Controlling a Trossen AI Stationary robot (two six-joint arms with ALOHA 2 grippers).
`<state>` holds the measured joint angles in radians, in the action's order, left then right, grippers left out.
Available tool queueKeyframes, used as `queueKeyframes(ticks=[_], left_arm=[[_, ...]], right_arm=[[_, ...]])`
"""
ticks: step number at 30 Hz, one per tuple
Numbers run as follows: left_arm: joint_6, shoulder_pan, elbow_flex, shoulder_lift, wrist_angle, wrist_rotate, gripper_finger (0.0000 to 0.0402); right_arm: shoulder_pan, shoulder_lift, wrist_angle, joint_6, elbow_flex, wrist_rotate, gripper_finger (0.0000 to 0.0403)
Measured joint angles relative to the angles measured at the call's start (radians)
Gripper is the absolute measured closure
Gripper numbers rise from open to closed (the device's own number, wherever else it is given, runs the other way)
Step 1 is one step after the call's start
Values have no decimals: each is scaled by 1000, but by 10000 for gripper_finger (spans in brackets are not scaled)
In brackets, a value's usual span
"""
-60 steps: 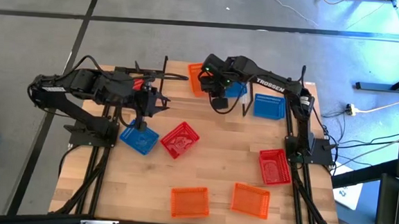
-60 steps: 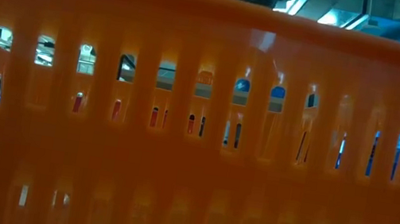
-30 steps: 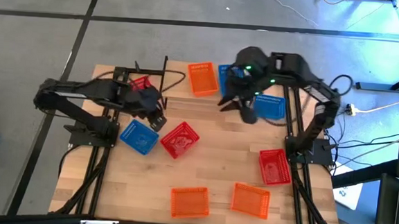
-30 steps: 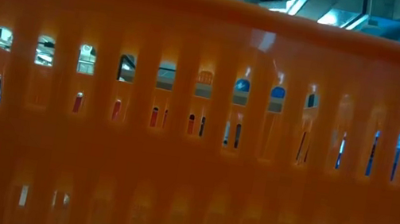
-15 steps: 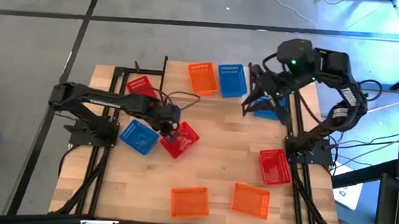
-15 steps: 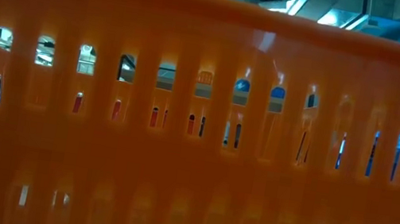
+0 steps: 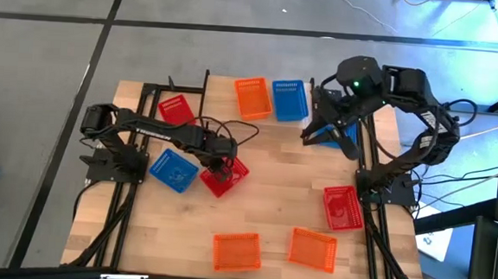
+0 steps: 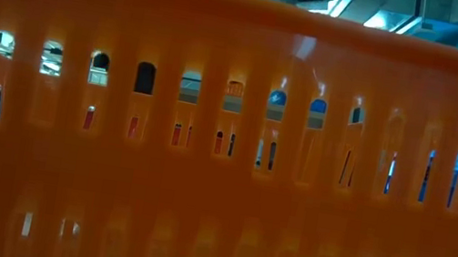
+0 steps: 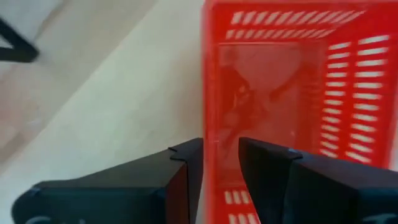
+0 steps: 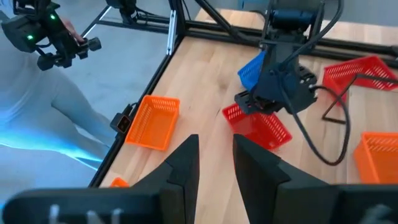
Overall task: Stack baskets on shelf by color
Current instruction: Put the middle red basket on the shelf
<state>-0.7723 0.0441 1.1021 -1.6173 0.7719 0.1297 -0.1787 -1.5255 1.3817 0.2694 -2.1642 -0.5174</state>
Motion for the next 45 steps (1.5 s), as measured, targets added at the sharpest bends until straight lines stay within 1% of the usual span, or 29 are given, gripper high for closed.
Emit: queueKeyframes(ticks=[2,7,16,19,22,24,27,28,29,33,38,41,45], left_arm=[[-1,3,0,1,5,17,308],[-1,14,0,-9,2,16,308],[1,15,0,-80,0,16,308],[49,15,0,-101,-2,18,308],[59,17,0,-109,-2,-2,311],[75,22,0,-112,-1,-26,325],[103,22,0,-112,1,-35,375],[106,22,0,-111,2,-38,388],[98,22,0,-109,5,-46,393],[106,20,1,-84,12,-106,399],[106,-4,42,1,90,-122,401],[105,-10,99,66,173,-112,401],[93,-13,199,143,300,-65,401]], right_arm=[[0,3,-16,-1,22,1,307],[0,5,-38,-1,45,1,307],[0,9,-40,-1,45,1,307],[0,9,-40,0,45,1,307],[0,9,-47,0,45,0,307],[0,9,-48,0,45,1,307],[0,9,-48,0,45,0,307],[0,9,-50,0,45,1,307],[0,9,-52,0,45,1,307],[0,9,-54,0,45,1,307],[0,9,-54,-2,45,1,307],[0,9,-37,-4,45,1,307],[0,9,-31,-18,45,19,307]])
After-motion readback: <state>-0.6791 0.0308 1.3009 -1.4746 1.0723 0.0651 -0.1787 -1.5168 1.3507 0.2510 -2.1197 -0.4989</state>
